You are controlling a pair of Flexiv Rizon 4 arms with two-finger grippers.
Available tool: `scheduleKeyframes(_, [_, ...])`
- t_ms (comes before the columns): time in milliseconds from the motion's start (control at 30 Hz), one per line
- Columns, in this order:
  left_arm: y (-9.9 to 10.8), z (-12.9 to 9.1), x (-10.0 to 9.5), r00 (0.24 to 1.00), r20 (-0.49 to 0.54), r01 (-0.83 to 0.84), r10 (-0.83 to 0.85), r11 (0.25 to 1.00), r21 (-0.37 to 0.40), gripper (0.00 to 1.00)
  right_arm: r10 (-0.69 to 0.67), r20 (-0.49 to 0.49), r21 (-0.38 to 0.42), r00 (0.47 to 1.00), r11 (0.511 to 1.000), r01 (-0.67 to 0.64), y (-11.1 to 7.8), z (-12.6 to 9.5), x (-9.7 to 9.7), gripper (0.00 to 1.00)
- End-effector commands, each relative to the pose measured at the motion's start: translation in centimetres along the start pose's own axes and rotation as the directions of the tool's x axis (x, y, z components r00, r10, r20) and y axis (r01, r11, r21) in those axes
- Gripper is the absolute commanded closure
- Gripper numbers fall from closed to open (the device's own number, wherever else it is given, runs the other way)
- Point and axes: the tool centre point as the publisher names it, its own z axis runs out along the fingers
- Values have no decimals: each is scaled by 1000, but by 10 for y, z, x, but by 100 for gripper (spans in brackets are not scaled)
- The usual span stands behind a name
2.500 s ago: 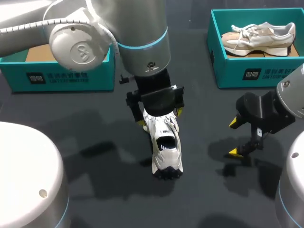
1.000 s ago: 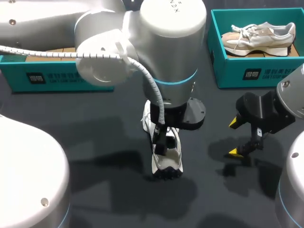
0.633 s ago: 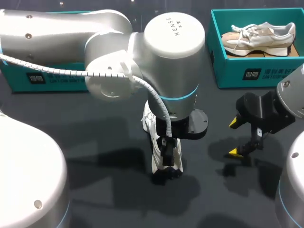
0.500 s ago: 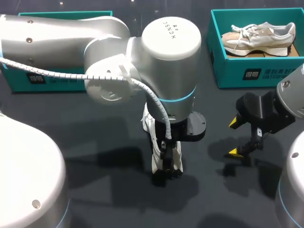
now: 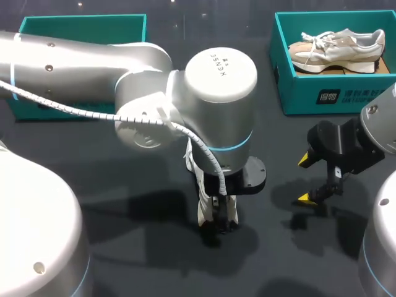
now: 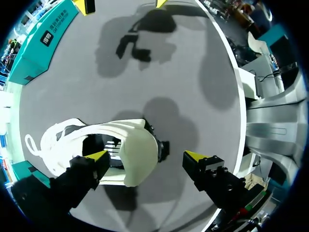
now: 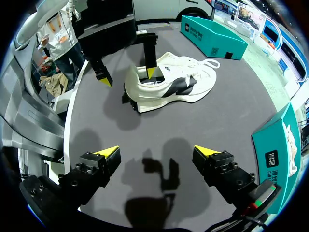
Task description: Take the shoe out of the shoebox, open the shoe tongue, remove and reinsert the insole, then place the shoe into the shoebox
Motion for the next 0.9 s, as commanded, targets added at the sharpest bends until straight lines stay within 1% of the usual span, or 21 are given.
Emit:
scheduleKeyframes(33, [-7,12,5,1000,5,13,-13,1000,-10,0,0,4,1,1000,1000,0,0,1,2,0])
scheduleKeyframes(233, [-6,21,5,999,-6,35,-35,999,-16,0,0,4,1,1000,1000,0,0,1,2,0])
scheduleKeyframes(533, [-2,30,1,998,-12,59,-59,998,-29,1,0,4,1,1000,1000,0,0,1,2,0])
scheduleKeyframes(600, [-2,31,-1,998,-12,62,-63,998,-32,8,0,4,1,1000,1000,0,0,1,2,0])
scheduleKeyframes(633, [-2,31,-1,998,-11,63,-63,997,-33,16,0,4,1,1000,1000,0,0,1,2,0])
scheduleKeyframes(733, [-3,34,-2,998,-8,65,-66,997,-45,31,0,4,1,1000,1000,0,0,1,2,0])
scheduleKeyframes(767, [-3,35,-2,998,-10,66,-67,997,-49,38,0,4,1,1000,1000,0,0,1,2,0])
scheduleKeyframes(800, [-3,36,-3,998,-17,66,-67,996,-54,50,0,4,1,1000,1000,0,0,1,2,0])
scheduleKeyframes(867, [-3,37,-3,997,-21,66,-67,996,-58,55,0,4,1,1000,1000,0,0,1,2,0])
scheduleKeyframes(900, [-2,37,-3,998,-30,62,-64,996,-58,61,0,4,1,1000,1000,0,0,1,2,0])
